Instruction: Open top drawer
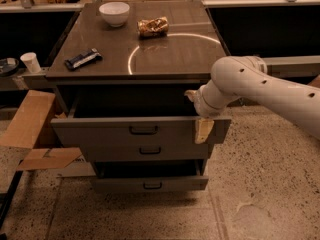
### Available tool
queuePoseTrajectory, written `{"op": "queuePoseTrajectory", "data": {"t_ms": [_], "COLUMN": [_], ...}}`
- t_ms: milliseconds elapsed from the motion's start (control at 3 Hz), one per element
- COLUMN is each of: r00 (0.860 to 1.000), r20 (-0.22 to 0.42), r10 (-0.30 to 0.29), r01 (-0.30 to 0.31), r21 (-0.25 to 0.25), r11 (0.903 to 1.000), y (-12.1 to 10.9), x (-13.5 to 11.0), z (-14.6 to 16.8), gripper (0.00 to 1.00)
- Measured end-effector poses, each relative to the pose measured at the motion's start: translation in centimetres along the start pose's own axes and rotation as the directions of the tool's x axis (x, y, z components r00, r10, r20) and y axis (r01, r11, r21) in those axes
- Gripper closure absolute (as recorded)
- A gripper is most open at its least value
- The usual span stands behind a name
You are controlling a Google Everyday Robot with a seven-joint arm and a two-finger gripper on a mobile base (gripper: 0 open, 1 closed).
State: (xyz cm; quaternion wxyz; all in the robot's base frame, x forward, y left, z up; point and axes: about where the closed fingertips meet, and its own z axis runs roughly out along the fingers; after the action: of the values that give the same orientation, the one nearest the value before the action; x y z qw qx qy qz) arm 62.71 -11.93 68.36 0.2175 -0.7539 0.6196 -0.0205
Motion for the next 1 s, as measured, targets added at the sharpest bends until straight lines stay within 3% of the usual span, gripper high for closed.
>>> {"op": "queuePoseTrajectory", "data": {"t_ms": [333,667,1000], "r00": [1.000,0.999,0.998], "r20": [0.008,0.020,0.018], "r10": [-0.023,-0.047,-0.058], "r01": [0.024,0.050,0.061], "r21": [-0.086,-0.200,-0.264], "r11": [0.9960,0.9786,0.9626], "y": [1.7,4.1,6.3], "x": [-0.3,-0.7,-1.3], "z": [1.5,2.4,1.5], "gripper": [0.00,0.00,0.19]}}
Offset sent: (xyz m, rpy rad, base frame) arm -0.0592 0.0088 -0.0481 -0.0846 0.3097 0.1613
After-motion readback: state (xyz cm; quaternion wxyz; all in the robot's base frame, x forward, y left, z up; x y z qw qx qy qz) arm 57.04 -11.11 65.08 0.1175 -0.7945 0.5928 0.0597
